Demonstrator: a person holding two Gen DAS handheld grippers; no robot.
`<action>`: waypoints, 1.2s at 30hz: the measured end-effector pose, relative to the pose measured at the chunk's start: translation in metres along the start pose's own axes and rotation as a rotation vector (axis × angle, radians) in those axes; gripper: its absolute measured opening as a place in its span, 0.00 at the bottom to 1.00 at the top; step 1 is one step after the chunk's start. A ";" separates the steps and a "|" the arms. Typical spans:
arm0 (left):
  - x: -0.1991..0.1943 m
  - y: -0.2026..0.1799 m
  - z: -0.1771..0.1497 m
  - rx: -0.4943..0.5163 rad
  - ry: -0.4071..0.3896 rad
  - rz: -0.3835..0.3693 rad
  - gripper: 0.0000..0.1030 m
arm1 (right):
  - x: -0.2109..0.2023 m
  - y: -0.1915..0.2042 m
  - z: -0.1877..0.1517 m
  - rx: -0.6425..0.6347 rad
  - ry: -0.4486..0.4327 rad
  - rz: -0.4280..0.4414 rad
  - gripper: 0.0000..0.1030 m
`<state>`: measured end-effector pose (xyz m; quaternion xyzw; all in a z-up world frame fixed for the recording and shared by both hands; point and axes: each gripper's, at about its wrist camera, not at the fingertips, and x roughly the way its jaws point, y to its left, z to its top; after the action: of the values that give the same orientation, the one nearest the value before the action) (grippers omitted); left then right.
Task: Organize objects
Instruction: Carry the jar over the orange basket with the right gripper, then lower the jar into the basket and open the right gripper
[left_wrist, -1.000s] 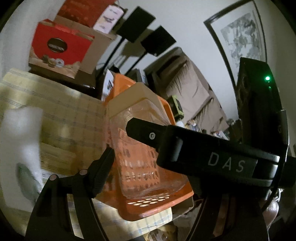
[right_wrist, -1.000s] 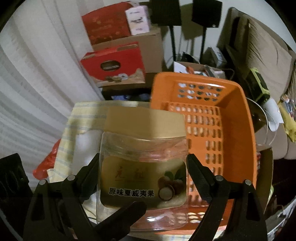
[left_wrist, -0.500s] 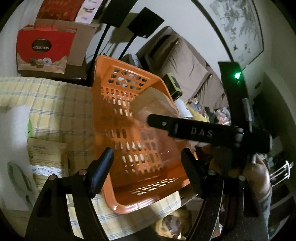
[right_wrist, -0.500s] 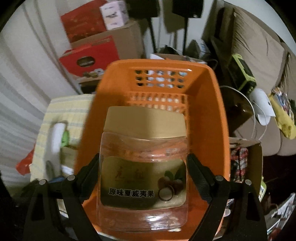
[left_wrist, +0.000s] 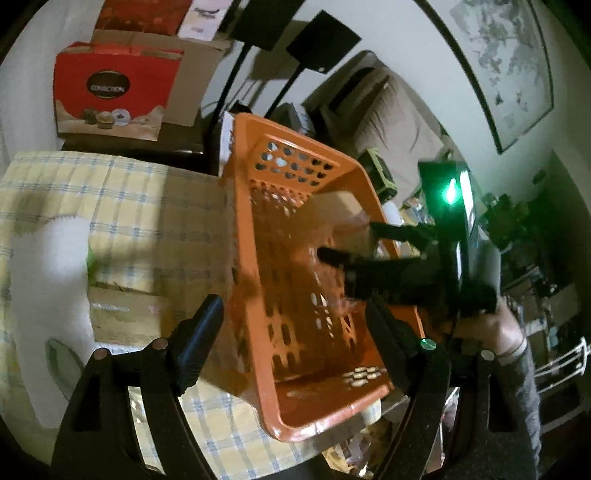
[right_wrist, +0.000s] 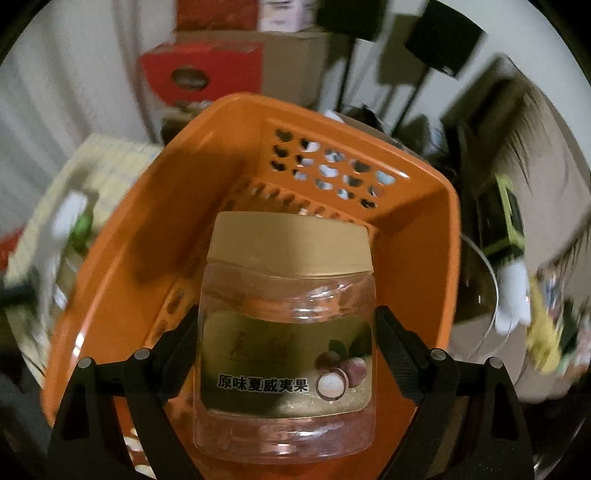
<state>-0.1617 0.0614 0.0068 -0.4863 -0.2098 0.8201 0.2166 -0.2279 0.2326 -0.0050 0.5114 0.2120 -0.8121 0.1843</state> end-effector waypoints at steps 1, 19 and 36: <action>0.001 0.003 0.004 -0.006 -0.003 0.004 0.76 | 0.003 0.002 0.001 -0.026 -0.001 0.013 0.88; 0.029 -0.016 0.049 0.065 0.049 0.063 0.80 | -0.046 0.003 -0.038 -0.012 -0.110 -0.003 0.96; 0.107 -0.044 0.079 0.162 0.197 0.131 0.58 | -0.024 -0.064 -0.089 0.673 0.010 0.403 0.43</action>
<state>-0.2713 0.1467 -0.0094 -0.5581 -0.0885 0.7950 0.2206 -0.1838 0.3358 -0.0082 0.5786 -0.1700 -0.7813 0.1607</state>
